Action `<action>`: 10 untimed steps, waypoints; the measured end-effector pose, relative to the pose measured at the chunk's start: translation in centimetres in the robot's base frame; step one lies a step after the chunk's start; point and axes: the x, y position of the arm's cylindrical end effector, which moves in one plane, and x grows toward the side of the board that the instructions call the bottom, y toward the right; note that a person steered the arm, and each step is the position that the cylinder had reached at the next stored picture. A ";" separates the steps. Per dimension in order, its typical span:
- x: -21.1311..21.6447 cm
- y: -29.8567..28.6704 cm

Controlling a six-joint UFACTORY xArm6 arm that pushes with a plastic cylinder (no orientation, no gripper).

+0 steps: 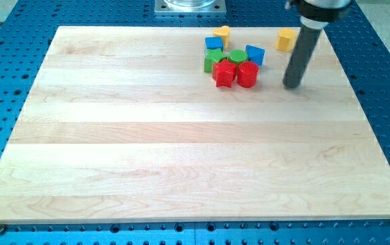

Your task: Push the red circle towards the top left corner of the board

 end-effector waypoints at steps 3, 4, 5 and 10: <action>4.7 -7.4; 6.5 -8.4; 6.3 -12.6; -5.3 -35.8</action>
